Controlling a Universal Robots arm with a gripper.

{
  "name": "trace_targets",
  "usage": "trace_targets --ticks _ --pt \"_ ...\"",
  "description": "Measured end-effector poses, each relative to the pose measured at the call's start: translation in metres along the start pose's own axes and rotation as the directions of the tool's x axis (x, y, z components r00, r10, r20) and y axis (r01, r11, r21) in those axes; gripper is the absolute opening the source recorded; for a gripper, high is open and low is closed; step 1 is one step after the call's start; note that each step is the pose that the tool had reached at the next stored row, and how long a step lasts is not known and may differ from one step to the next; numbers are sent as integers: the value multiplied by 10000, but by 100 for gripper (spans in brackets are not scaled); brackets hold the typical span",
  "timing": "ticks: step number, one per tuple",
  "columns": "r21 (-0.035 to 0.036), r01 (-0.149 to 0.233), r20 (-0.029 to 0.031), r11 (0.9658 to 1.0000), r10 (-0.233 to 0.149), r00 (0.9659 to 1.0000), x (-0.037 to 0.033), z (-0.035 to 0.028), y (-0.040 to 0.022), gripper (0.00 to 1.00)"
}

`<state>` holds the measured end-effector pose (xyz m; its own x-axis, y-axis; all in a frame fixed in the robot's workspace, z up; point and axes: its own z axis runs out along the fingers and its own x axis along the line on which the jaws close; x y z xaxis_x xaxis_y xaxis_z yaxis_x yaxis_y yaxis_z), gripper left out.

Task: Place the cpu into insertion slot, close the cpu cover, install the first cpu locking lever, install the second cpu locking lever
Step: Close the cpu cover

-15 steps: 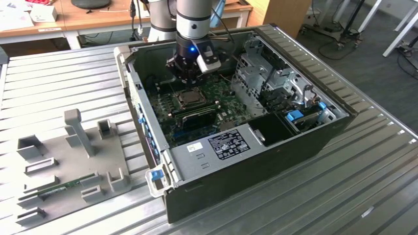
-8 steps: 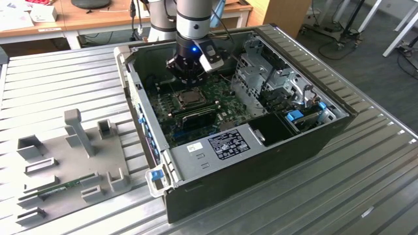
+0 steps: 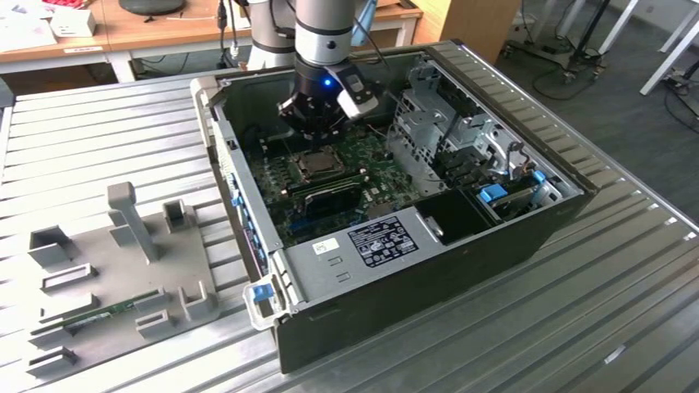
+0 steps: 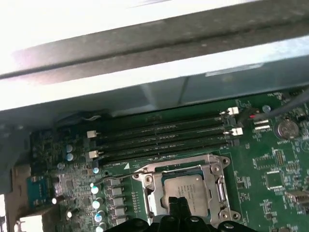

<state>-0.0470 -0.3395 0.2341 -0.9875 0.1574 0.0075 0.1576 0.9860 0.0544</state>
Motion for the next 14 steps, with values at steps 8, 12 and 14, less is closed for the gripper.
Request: trace_targets --ticks 8,12,14 --pt "-17 850 -13 9964 -850 9964 0 0 0 10" --pt "-16 871 -14 9962 -871 9962 0 0 0 10" --pt "-16 871 -15 9962 -871 9962 0 0 0 10"
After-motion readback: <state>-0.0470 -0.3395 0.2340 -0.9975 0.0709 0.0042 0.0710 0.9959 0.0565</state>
